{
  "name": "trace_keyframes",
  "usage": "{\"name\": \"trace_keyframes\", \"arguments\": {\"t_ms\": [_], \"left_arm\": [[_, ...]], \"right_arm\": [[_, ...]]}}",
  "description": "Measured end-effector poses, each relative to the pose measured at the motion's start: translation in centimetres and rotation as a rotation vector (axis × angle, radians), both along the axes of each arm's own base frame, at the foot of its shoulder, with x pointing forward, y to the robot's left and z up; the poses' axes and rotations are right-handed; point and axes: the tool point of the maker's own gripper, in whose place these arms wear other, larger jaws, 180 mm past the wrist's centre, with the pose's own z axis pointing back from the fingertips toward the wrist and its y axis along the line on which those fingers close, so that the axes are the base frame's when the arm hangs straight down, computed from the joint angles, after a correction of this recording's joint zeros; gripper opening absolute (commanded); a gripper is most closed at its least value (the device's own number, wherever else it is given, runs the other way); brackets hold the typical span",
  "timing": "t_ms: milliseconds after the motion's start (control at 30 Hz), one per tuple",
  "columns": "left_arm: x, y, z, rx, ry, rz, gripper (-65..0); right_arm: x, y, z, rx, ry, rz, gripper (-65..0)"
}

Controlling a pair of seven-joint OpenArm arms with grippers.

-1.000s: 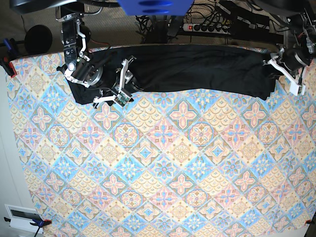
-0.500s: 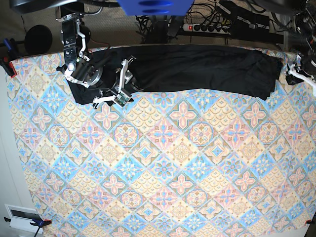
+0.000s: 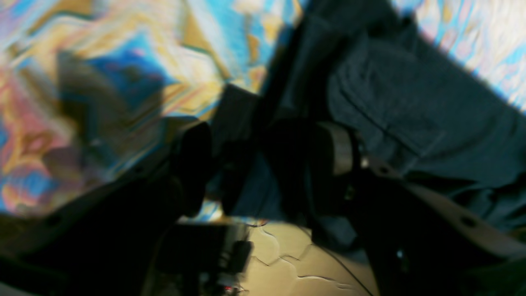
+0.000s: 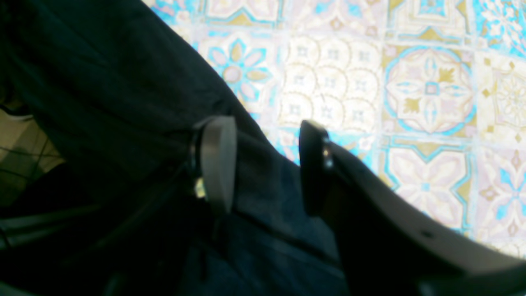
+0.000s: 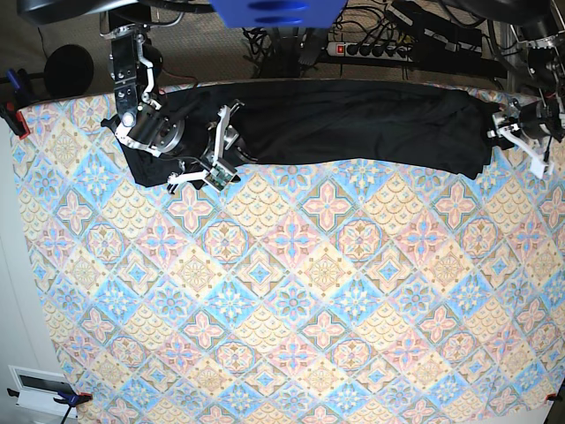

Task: Layout the t-shirt on the table in an organized manner, then fold the t-shirt properly
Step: 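Return the left gripper to the shirt end and grasp it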

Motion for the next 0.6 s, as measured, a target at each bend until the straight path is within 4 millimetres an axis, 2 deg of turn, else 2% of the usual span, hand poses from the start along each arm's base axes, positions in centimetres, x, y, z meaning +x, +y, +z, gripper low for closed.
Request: {"name": "trace_keyframes", "arguments": {"t_ms": [167,267,367,467,600], "left_arm": [[-0.6,0.0,-1.0,0.030,0.032,-0.002,-29.4],[-0.2,-0.9,-1.9,0.027,0.064,-0.043,-29.5],[0.2,-2.6,-2.6,0.013,0.071,-0.099,-30.7],[0.3,-4.2,-3.2,-0.018,0.072,-0.133,-37.7],[0.4,-6.3,-3.1,-0.123,0.057,-0.131,-54.8]], "right_arm": [[0.0,0.0,0.0,0.001,-0.001,-0.001,-41.2],[0.1,0.0,0.1,0.001,-0.004,-0.002,-41.2],[0.1,-0.1,0.0,-0.001,0.000,-0.003,-41.2],[0.1,-0.1,0.0,0.000,-0.001,-0.003,-41.2],[0.1,-0.1,0.1,0.001,-0.002,-0.003,-41.2]]}}
